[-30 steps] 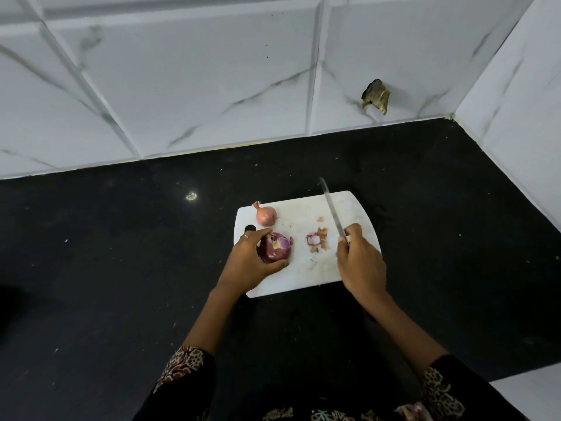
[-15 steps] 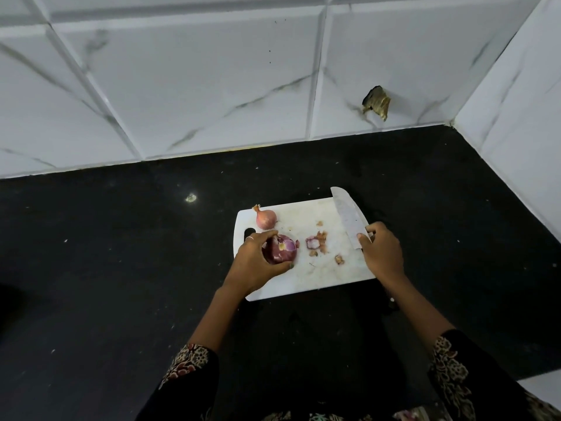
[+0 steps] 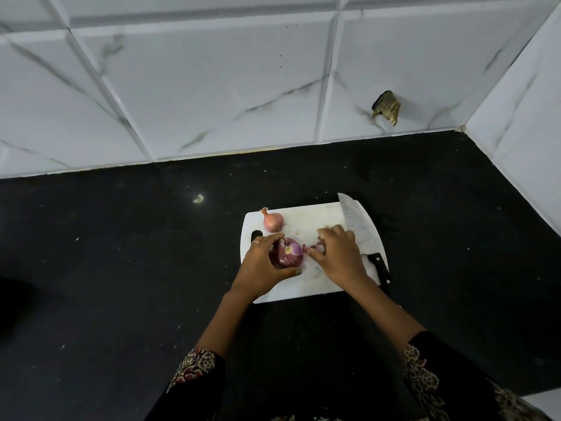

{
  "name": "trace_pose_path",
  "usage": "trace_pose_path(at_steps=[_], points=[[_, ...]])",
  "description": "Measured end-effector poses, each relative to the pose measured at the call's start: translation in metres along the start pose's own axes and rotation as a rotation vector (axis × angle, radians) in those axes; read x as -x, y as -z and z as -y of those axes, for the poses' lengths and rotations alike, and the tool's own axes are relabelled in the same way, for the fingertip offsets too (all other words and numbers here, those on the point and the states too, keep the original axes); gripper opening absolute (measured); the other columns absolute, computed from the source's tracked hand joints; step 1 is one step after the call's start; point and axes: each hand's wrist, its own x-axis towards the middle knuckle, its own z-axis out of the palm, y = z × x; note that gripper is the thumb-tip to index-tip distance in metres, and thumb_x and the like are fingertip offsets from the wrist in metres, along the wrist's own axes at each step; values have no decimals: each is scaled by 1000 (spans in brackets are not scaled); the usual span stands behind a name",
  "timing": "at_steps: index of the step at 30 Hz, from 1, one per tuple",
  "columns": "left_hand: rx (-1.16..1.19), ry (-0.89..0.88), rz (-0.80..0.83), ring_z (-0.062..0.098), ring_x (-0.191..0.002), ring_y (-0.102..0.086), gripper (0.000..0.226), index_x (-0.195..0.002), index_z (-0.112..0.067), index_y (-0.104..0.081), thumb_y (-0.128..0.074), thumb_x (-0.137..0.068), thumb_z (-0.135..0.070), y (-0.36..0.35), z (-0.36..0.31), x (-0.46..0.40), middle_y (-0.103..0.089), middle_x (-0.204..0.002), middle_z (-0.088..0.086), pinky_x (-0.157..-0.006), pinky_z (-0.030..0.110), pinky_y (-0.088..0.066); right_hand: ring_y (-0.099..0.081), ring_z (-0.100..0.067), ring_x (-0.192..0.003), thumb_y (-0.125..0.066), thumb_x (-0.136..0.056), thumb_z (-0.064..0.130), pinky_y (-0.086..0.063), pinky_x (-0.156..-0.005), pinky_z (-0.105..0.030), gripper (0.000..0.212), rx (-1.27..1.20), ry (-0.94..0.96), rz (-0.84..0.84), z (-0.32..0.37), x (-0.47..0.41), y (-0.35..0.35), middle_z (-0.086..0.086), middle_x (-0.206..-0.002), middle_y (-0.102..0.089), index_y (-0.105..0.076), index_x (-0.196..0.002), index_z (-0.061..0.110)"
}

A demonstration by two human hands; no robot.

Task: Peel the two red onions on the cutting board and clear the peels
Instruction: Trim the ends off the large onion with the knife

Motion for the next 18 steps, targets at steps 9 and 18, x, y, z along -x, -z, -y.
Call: trace_pose_path(at_steps=[9,18], points=[[1,-8,-31,12,-111,-50,81,-136,-22,-45,-85,-66,-37,-2,3,0,-49,-129,3,-92,19,-44,-60,-21,-87,-46,-86,22,-53,-73,-31,33,114,452,-105,-18,87,-33,-5,-98,-65,-68,-106,7],[-40,32,-176,17,-113,-51,79,-133,-17,-47,-84,-67,-39,-14,-12,6,-47,-126,4,-97,29,-48,-48,-25,-120,-45,-95,16,-39,-103,-37,33,-1,115,-229,-27,59,-1,-14,-126,-57,-58,-121,3]])
